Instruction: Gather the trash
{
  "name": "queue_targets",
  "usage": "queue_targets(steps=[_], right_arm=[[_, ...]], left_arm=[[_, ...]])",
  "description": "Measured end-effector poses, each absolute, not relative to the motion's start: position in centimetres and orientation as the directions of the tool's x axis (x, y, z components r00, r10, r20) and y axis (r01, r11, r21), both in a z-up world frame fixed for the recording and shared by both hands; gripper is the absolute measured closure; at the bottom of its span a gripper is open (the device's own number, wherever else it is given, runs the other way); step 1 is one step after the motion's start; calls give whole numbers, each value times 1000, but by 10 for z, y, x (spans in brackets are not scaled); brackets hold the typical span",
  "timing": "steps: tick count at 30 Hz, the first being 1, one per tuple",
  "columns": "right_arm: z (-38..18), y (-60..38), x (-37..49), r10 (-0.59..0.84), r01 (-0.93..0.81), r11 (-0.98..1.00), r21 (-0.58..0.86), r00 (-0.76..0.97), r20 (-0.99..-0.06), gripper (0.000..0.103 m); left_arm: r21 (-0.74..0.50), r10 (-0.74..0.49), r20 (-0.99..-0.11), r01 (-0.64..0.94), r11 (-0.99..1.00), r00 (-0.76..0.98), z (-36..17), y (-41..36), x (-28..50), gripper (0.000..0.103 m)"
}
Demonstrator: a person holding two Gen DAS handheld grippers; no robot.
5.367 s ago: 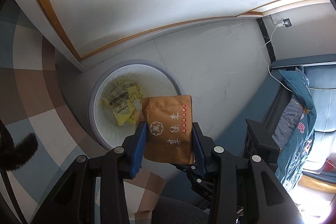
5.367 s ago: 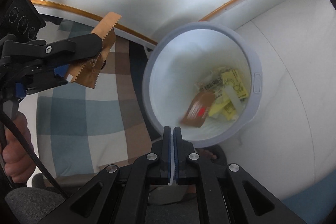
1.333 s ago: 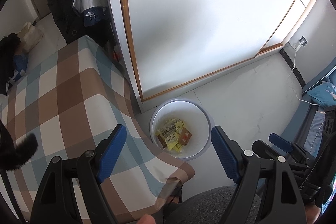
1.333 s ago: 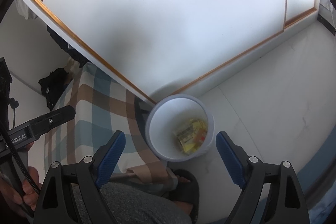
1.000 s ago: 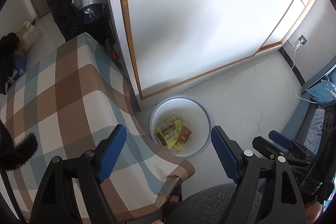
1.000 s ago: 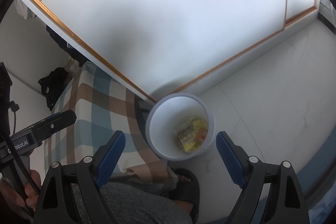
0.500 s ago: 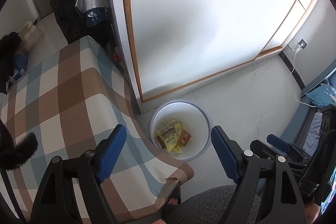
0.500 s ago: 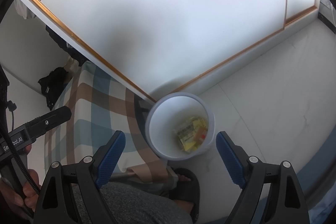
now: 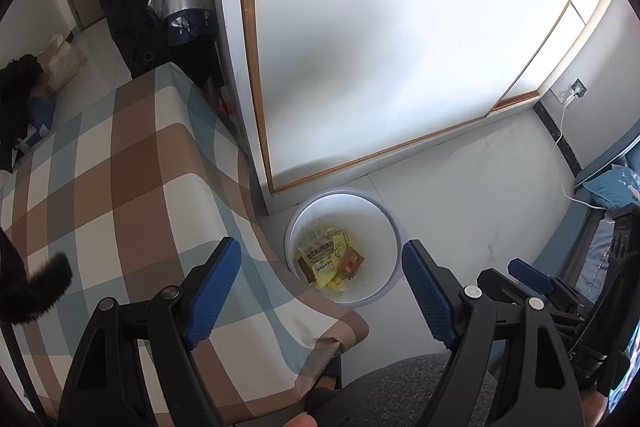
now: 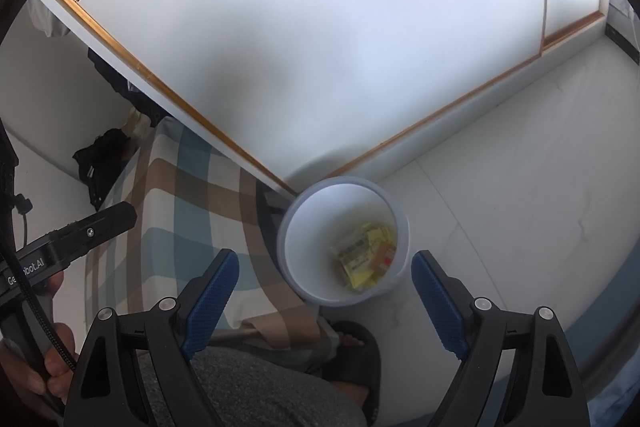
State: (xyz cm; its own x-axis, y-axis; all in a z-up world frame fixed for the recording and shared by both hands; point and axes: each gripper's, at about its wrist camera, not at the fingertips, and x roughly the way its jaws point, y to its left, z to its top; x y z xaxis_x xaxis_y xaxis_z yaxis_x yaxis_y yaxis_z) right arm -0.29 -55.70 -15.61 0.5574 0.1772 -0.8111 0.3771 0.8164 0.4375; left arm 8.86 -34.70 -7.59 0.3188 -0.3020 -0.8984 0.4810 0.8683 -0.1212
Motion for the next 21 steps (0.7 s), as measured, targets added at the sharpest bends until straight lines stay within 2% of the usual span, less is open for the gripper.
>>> queue_targets(steps=[21], right_arm=[[-159,-558,-5,176,386,811,439,555,-813,15]], left_arm=[[-118,-300,-893,469,875,336,-77,-346,87,23]])
